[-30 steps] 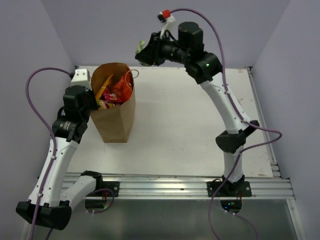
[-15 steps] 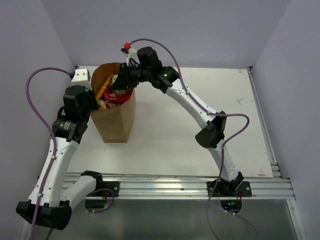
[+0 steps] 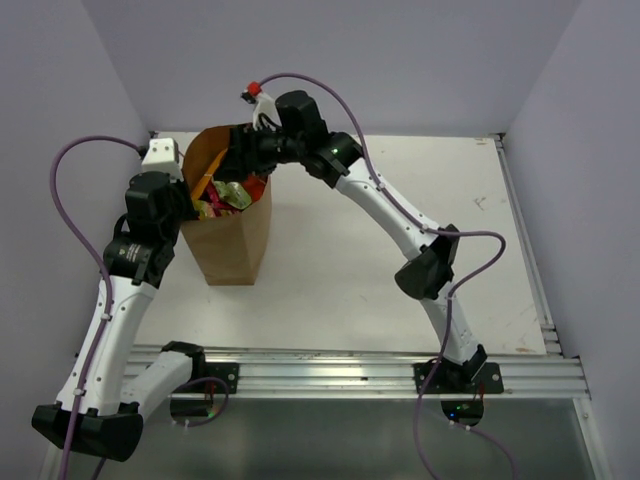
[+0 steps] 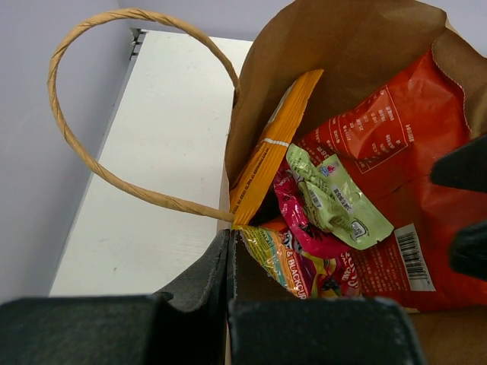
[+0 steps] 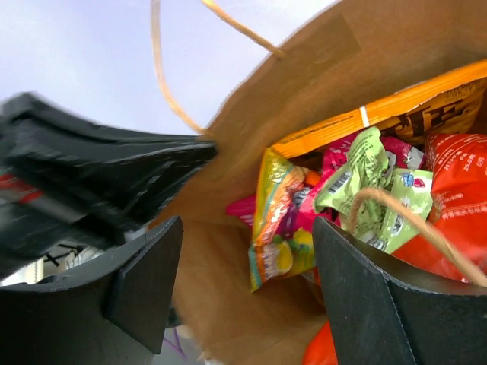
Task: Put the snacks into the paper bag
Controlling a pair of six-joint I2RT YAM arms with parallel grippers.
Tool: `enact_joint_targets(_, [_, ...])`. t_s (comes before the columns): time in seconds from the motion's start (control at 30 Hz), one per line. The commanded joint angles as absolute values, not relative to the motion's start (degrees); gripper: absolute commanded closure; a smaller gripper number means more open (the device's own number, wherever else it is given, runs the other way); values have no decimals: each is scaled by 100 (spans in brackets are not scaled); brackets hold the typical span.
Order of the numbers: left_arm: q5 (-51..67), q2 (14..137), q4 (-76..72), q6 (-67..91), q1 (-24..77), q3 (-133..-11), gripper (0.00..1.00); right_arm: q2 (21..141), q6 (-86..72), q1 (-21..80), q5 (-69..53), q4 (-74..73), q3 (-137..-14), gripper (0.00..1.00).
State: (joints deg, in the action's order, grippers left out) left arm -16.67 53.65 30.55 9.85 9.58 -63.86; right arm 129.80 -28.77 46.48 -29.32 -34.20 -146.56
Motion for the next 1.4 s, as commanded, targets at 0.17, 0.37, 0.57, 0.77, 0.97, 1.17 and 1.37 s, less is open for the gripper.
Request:
enact_joint_targets(0.17, [-1608, 5238, 2936, 976, 1011, -6442, 100, 11127, -2312, 4676, -1823, -3629, -14300, 29])
enact_joint_targets(0.37, [-1591, 5212, 2927, 984, 1011, -6398, 100, 11293, -1820, 4623, -285, -4683, -14194, 32])
enact_joint_targets(0.57, [-1626, 5194, 2944, 967, 1011, -6407, 100, 11715, -1652, 4623, 255, -5036, -14151, 35])
enact_joint_targets(0.77, [-1652, 5186, 2944, 958, 1019, -6407, 100, 12014, -1608, 4623, 562, -4948, -14106, 35])
enact_joint_targets(0.97, [-1661, 5177, 2944, 949, 1011, -6372, 100, 12339, -1643, 4623, 457, -4931, -14045, 53])
enact_joint_targets(1.17, [-1644, 5055, 2874, 949, 1011, -6092, 100, 12288, -1635, 4623, 395, -4940, -13852, 100])
enact_joint_targets(1.37, [-1433, 4729, 2707, 1134, 1019, -5976, 100, 11954, -1406, 4623, 615, -5220, -13825, 100])
